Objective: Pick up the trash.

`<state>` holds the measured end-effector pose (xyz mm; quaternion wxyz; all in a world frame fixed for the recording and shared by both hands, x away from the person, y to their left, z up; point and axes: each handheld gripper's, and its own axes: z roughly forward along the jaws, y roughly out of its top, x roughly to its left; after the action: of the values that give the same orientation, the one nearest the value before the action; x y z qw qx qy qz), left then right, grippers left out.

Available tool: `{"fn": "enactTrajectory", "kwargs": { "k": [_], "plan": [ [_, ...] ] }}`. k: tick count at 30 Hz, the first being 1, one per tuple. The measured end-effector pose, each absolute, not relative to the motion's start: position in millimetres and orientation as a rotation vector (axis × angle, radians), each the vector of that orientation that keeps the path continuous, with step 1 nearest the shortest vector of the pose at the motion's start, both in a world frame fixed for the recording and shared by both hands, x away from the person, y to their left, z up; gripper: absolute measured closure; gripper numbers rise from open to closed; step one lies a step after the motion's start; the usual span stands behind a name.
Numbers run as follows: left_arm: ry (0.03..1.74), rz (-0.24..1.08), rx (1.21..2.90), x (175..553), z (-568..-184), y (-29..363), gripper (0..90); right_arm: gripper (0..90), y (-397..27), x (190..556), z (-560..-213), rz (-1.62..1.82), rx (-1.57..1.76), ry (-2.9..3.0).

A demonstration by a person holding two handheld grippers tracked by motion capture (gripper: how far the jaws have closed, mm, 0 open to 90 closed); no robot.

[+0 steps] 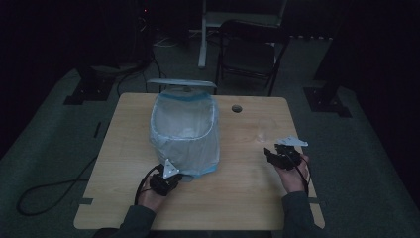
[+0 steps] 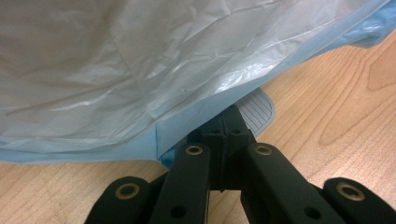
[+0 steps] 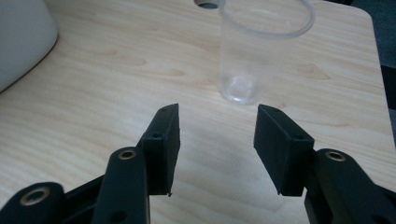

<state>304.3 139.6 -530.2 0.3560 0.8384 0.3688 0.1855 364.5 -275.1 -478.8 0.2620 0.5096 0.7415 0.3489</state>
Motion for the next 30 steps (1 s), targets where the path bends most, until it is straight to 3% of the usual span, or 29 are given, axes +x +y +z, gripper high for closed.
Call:
{"fn": "enactTrajectory", "kwargs": {
  "k": [10,30],
  "plan": [
    [0.952,0.479,2.165,304.3,-530.3,139.7,90.0,55.0,-279.2,382.6,-477.8,0.933,1.428,1.963],
    [0.95,0.474,2.166,304.6,-530.2,140.2,90.0,55.3,-285.1,417.5,-460.7,0.989,1.513,1.849]
  ]
}}
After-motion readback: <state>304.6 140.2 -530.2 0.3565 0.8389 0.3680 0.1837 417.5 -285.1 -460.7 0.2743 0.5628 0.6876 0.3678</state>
